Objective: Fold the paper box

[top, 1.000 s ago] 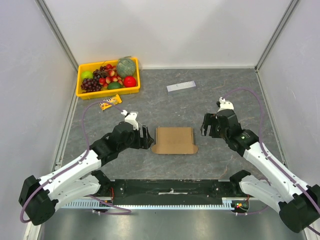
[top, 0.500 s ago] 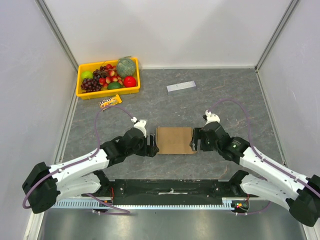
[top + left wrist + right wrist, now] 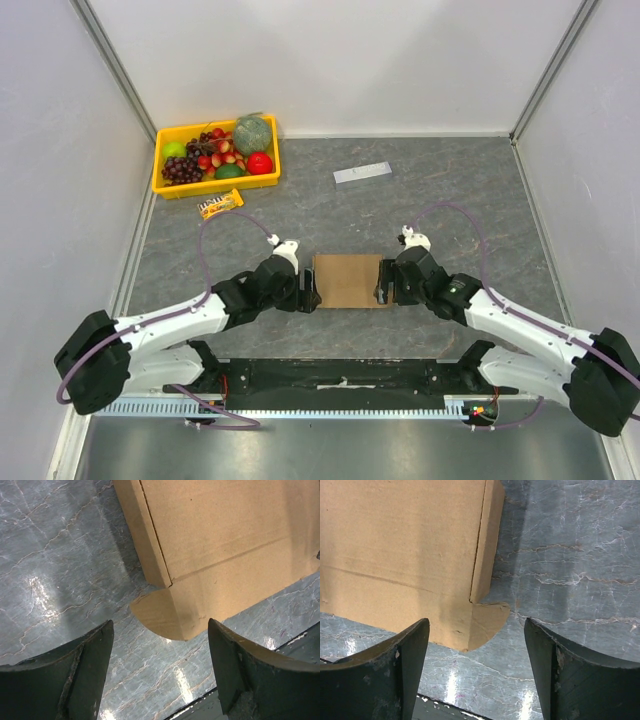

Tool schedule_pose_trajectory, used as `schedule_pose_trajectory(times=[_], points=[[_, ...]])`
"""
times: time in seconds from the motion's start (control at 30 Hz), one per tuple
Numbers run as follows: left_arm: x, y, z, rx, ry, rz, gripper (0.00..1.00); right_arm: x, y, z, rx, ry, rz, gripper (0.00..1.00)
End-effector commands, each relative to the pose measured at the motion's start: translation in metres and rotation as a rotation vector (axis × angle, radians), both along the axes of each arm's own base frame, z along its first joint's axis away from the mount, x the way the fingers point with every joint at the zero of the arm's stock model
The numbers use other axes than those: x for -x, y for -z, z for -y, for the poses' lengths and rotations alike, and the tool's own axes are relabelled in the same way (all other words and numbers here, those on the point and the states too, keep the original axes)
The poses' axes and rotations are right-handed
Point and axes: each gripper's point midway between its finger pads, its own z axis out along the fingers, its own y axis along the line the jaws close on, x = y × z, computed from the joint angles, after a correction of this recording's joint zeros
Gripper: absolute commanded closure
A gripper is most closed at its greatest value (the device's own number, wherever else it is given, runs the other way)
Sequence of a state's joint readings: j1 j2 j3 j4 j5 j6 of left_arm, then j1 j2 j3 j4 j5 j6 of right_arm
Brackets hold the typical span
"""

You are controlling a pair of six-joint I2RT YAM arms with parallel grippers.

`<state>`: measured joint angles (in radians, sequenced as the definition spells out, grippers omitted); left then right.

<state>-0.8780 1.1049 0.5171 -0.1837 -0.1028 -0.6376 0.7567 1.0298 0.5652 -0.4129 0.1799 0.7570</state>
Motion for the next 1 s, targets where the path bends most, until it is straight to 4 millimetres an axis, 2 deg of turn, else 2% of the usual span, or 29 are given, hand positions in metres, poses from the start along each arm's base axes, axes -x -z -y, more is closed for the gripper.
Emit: schedule_pose_trajectory(times=[0.0, 0.43, 0.97], points=[[-0.012, -0.016, 0.019, 0.076, -0.019, 0.031, 0.19, -0.004, -0.001, -0.009, -0.044, 0.008, 0.012, 0.18], [-0.015, -0.015, 0.030, 0.084, 0.003, 0.022, 0.21, -0.002, 0.010, -0.024, -0.086, -0.030, -0.028, 0.33], [-0.014, -0.007, 0.045, 0.087, 0.046, -0.004, 0.28, 0.000, 0.015, -0.028, -0.096, -0.042, -0.043, 0.36]])
